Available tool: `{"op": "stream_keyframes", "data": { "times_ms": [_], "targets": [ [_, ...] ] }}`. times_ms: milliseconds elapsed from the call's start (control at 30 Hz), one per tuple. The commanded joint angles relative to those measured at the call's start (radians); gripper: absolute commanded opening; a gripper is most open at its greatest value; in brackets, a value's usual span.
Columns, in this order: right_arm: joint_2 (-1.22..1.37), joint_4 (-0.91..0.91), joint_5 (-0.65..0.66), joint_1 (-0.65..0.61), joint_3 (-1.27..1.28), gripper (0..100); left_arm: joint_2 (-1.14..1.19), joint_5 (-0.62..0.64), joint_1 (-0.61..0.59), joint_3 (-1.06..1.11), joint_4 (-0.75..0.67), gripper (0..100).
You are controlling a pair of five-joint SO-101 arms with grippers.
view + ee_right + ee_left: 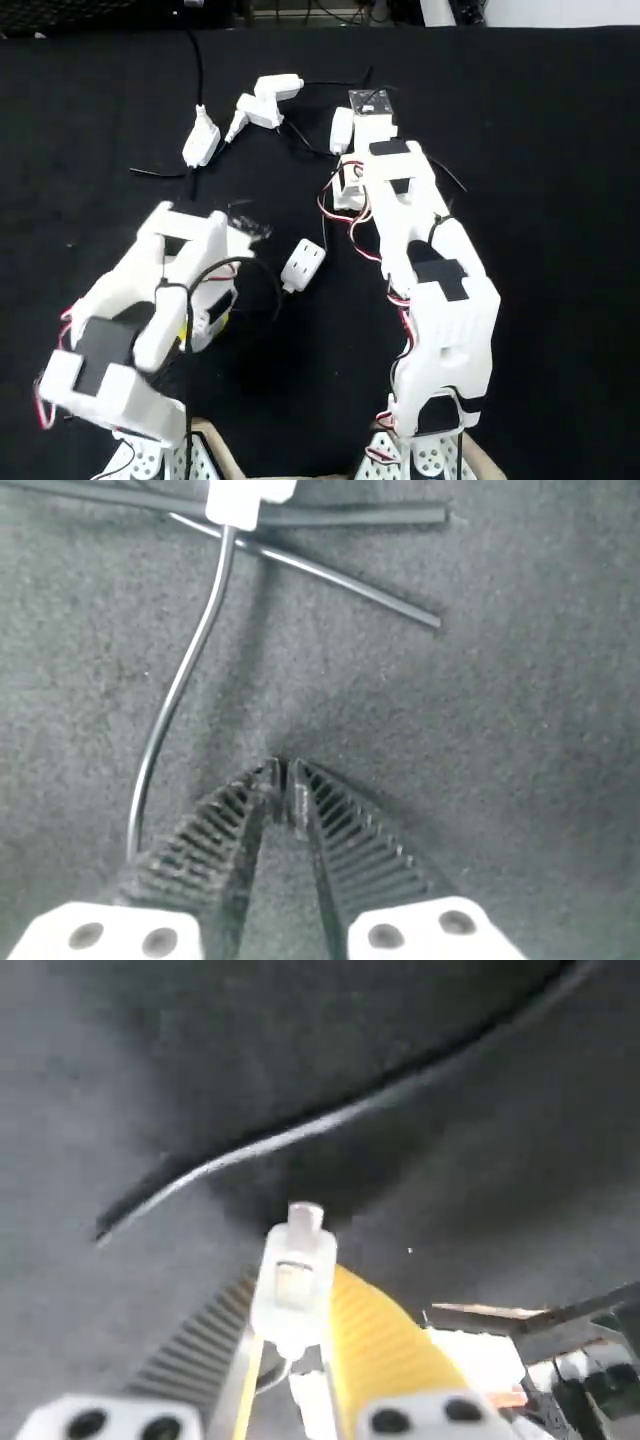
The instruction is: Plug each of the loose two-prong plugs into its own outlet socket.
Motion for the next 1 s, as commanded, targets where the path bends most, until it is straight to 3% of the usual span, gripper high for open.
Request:
{"op": "stream_keyframes", "data": {
  "times_ms": [0,133,367,567,700,967],
  "targets": [
    [-0.004,-0.009,0.008,-0.02,-0.056,1.2,-0.152,-0.02,0.004,-0.084,0.095,3],
    [-0.005,-0.005,0.008,-0.02,-0.054,1.2,-0.19,0.034,0.002,-0.125,0.143,3],
    [-0.064,-0.006,-0.003,-0.008,-0.013,1.2,-0.201,0.072,0.027,-0.197,0.038,3],
    [-0.228,-0.012,-0.101,0.098,0.019,1.2,-0.201,0.207,0.219,-0.369,0.029,3],
    [-0.298,-0.006,-0.158,0.195,0.021,1.2,-0.193,0.324,0.321,-0.453,-0.069,3],
    [-0.435,0.028,-0.267,0.367,0.021,1.2,-0.201,0.453,0.292,-0.406,-0.288,3]
  ]
}}
